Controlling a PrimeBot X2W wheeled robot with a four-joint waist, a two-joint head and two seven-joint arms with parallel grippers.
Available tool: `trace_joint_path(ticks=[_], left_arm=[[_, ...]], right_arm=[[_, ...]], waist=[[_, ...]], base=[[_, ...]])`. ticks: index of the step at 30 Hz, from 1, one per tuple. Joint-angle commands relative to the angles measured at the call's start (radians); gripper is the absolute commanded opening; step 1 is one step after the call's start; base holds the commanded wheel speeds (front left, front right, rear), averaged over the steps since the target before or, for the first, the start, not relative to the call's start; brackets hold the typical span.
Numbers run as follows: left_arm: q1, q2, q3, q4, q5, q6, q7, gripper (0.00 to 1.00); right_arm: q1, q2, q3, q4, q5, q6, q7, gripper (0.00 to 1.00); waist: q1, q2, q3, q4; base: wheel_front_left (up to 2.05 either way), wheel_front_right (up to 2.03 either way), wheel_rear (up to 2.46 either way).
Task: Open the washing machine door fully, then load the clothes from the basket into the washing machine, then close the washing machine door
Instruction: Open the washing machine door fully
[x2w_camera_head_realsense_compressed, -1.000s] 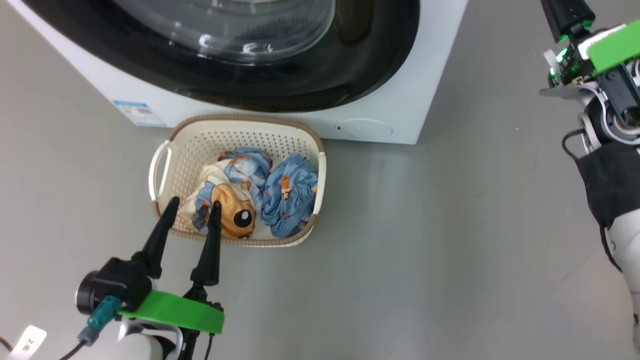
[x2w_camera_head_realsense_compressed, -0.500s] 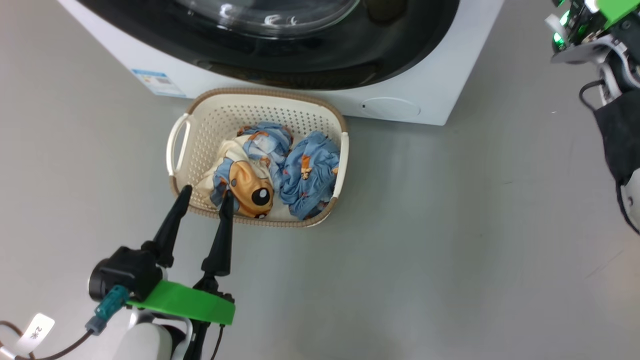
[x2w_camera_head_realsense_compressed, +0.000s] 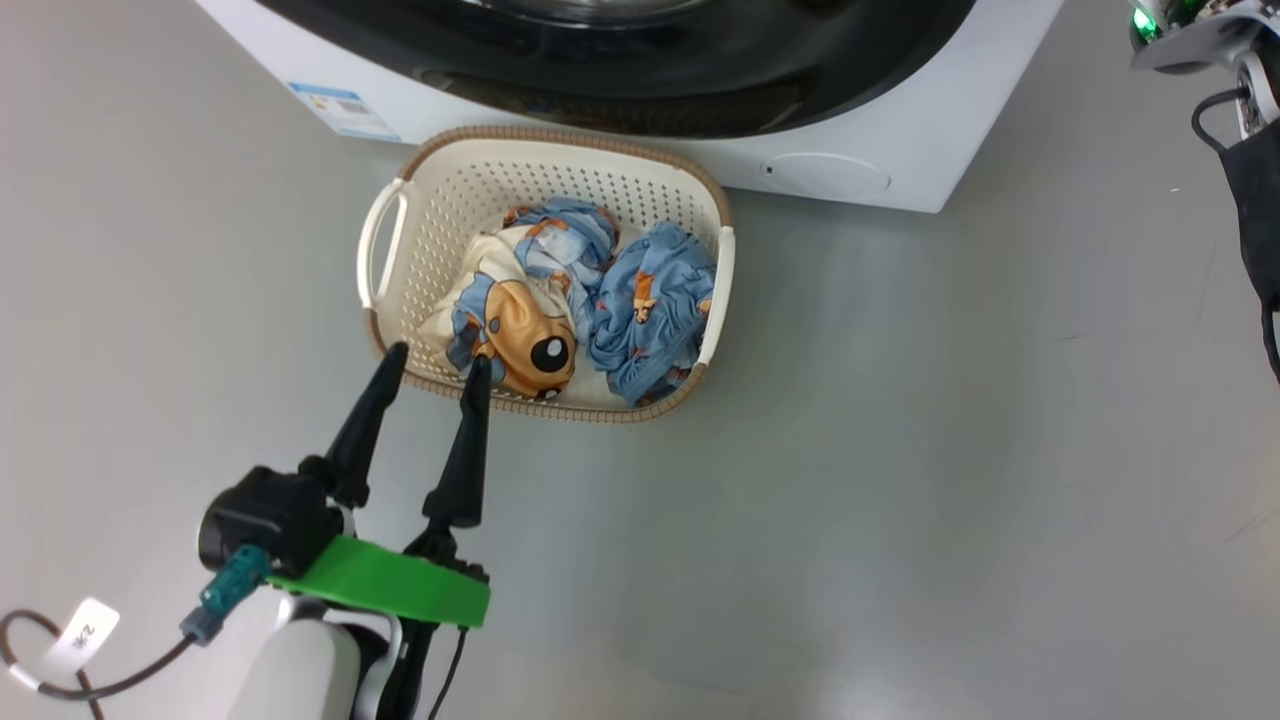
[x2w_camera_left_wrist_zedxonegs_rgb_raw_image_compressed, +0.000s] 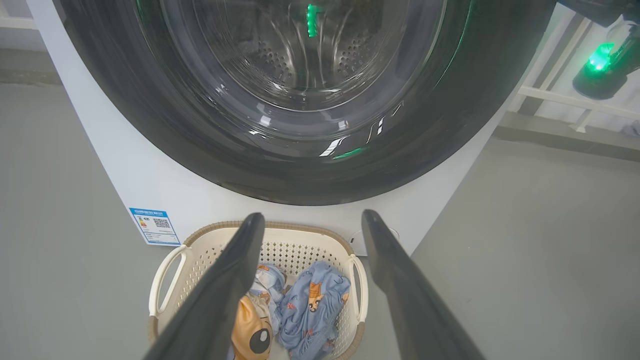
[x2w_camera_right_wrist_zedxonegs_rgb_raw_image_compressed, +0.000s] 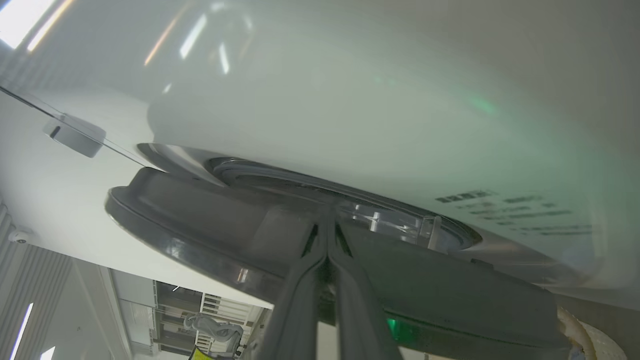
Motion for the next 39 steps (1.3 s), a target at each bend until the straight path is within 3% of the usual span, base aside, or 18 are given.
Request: trace_joint_path(ticks=[1, 18, 39], left_arm=[[-0.025, 0.019, 0.027, -0.027, -0.006, 0.005, -0.006, 1.0], [-0.045, 0.019, 0.008, -0.022, -0.024, 0.012, -0.006, 1.0], [0.007, 0.019, 0.039, -0.002, 0.012, 0.008, -0.006, 1.0]], right_arm=[[-0.025, 0.021, 0.01, -0.02, -0.011, 0.002, 0.012, 0.0], [-0.017, 0.029, 0.051, -0.031, -0.048, 0.002, 0.039, 0.0], [0.177, 0.062, 0.098, -0.129, -0.011, 0.002, 0.122, 0.0]], waist=[[0.0, 0.0, 0.009, 0.008], [0.0, 0.0, 0.017, 0.028], [0.0, 0.0, -0.085, 0.006]], base=[[0.0, 0.0, 0.0], [0.0, 0.0, 0.0], [0.0, 0.0, 0.0]])
